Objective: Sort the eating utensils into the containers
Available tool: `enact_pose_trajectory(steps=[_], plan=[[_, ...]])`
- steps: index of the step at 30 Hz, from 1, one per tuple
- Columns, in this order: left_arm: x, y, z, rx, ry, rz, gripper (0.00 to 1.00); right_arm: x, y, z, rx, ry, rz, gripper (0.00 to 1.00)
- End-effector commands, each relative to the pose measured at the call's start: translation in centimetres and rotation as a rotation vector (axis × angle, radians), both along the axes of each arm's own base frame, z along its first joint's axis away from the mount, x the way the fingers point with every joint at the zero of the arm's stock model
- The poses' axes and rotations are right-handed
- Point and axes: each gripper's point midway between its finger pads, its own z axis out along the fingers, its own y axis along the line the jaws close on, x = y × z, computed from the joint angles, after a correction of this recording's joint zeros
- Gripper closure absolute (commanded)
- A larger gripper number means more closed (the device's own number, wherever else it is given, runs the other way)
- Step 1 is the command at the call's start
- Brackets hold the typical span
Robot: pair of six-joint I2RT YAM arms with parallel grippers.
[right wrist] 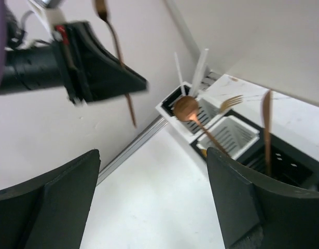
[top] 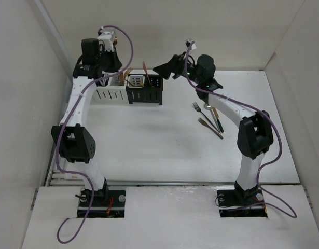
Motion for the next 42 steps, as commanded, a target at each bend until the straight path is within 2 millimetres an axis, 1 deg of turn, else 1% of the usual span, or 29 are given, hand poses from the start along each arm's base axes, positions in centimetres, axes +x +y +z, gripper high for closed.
enact_pose_trajectory(steps=[1,2,3,4,5,7,8,10,11,13,16,17,18,20,21,23,24,27,28,29,32,34,35,36,37,38,39,41,42], plan=[[2.7,4.0,5.9,0.042,-0.189,0.114,1.0,-0.2,-2.4,3.2,0.023,-0.1,-0.015,0.12],[3.3,4.8,6.8,0.044,-0.22,0.136,1.0,0.4,-3.2,2.7,0.011,-0.101,-0.034,0.12],[3.9,5.6,6.6,0.045,-0.225,0.15,1.0,0.7,-3.7,1.8,0.003,-0.083,-0.043,0.12],[4.5,6.4,6.3,0.051,-0.229,0.174,1.0,0.9,-4.5,2.3,0.001,-0.1,-0.058,0.12],[5.9,7.8,5.6,0.058,-0.238,0.208,1.0,0.9,-4.5,1.7,-0.01,-0.096,-0.059,0.12],[7.3,9.2,4.0,0.064,-0.223,0.258,1.0,1.8,-5.8,1.0,-0.029,-0.091,-0.089,0.11],[8.4,9.2,2.5,0.065,-0.212,0.258,1.0,2.1,-6.0,0.6,-0.049,-0.097,-0.103,0.11],[9.3,9.5,1.6,0.082,-0.214,0.265,1.0,3.0,-7.4,-0.3,-0.077,-0.08,-0.139,0.11],[9.5,9.4,0.9,0.088,-0.204,0.251,1.0,3.0,-7.4,-0.5,-0.087,-0.076,-0.14,0.11],[10.3,7.8,-0.2,0.108,-0.212,0.206,1.0,3.8,-8.8,-0.6,-0.105,-0.076,-0.169,0.11],[10.9,7.3,-2.0,0.129,-0.2,0.186,1.0,4.3,-9.7,-1.3,-0.124,-0.052,-0.191,0.11],[10.8,7.1,-2.5,0.127,-0.19,0.177,1.0,4.6,-10.3,-2.2,-0.132,-0.029,-0.209,0.11],[11.1,7.1,-2.9,0.126,-0.191,0.177,1.0,4.7,-10.9,-1.6,-0.128,-0.038,-0.219,0.11],[10.9,6.9,-4.1,0.125,-0.17,0.167,1.0,4.7,-11.7,-2.4,-0.144,-0.023,-0.238,0.11],[10.9,6.9,-4.5,0.125,-0.167,0.167,1.0,4.6,-11.7,-3.6,-0.162,-0.005,-0.237,0.11],[10.8,6.4,-6.5,0.127,-0.134,0.156,1.0,4.2,-12.4,-3.4,-0.17,-0.007,-0.246,0.11],[10.9,6.4,-6.8,0.127,-0.137,0.156,1.0,4.2,-12.6,-4.5,-0.187,0.013,-0.255,0.11],[10.6,6.4,-9.3,0.13,-0.09,0.153,1.0,3.9,-13.6,-3.6,-0.203,-0.012,-0.288,0.11],[10.5,5.8,-9.6,0.13,-0.09,0.143,0.97,3.9,-14.2,-4.9,-0.224,0.02,-0.295,0.09],[10.4,5.8,-10.2,0.131,-0.078,0.143,0.94,3.6,-14.6,-4.5,-0.237,0.005,-0.31,0.09],[9.9,5.8,-11.7,0.134,-0.044,0.14,0.85,3.4,-15.8,-5.1,-0.278,0.026,-0.348,0.07],[9.6,6.0,-12.4,0.139,-0.029,0.147,0.77,3.4,-17.4,-5.4,-0.325,0.031,-0.402,0.04],[9.4,6.0,-13.0,0.14,-0.017,0.147,0.74,3.3,-18.4,-6.4,-0.36,0.073,-0.427,0.01],[9.4,6.0,-12.4,0.139,-0.027,0.147,0.71,3.3,-19.8,-6.7,-0.396,0.077,-0.461,0.01],[9.2,6.2,-12.9,0.145,-0.016,0.155,0.66,3.3,-20.7,-7.6,-0.426,0.108,-0.486,0.01],[9.1,6.2,-12.3,0.144,-0.027,0.156,0.63,3.1,-22.5,-9.4,-0.479,0.18,-0.528,0.01],[9.0,6.2,-12.4,0.144,-0.018,0.155,0.61,2.8,-23.5,-9.8,-0.521,0.185,-0.541,0.01],[8.8,6.2,-12.0,0.144,-0.019,0.155,0.59,2.2,-25.4,-11.0,-0.589,0.226,-0.573,0.08],[8.6,6.3,-12.3,0.15,-0.007,0.162,0.58,1.5,-26.4,-12.2,-0.637,0.278,-0.574,0.22]])
